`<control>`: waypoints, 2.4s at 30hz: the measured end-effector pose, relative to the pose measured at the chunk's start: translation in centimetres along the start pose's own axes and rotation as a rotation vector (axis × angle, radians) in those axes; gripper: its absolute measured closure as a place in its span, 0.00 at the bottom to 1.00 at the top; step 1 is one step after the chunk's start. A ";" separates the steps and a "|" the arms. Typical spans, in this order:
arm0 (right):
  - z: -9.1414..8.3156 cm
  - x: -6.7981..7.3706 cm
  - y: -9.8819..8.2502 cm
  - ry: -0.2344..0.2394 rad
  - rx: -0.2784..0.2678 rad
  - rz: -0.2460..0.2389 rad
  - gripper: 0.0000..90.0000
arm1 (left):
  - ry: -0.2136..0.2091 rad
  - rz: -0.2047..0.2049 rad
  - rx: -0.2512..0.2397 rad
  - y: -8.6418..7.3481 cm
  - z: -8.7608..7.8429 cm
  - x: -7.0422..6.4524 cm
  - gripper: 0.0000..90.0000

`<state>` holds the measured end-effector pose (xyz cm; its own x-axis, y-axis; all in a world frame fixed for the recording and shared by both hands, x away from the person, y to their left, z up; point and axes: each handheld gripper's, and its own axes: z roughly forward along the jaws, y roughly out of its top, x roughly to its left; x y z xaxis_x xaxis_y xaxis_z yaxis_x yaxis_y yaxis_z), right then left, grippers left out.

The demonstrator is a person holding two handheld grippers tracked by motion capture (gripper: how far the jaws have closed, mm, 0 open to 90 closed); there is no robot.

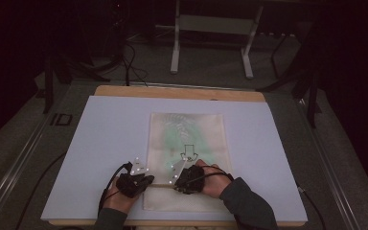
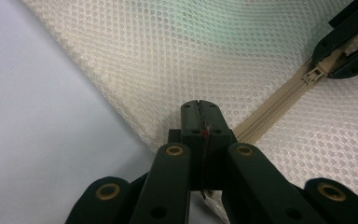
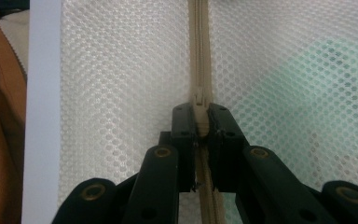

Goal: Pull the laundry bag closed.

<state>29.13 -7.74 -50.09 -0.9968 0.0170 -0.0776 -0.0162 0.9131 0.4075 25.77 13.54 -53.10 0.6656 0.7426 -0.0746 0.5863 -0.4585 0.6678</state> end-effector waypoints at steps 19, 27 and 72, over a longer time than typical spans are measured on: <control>-0.5 -0.1 -1.1 0.006 0.006 0.014 0.91 | -0.002 -0.007 -0.001 0.0 0.0 0.0 0.99; -0.7 -0.1 -1.7 0.004 0.010 0.026 0.91 | -0.001 -0.006 -0.002 0.0 0.0 0.0 0.99; -1.9 -0.1 -3.6 0.002 0.016 0.049 0.91 | 0.003 -0.004 0.001 0.0 0.0 0.0 0.99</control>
<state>29.11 -11.78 -49.84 -0.9965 0.0615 -0.0561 0.0343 0.9177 0.3958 25.74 13.53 -53.09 0.6620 0.7458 -0.0747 0.5890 -0.4561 0.6671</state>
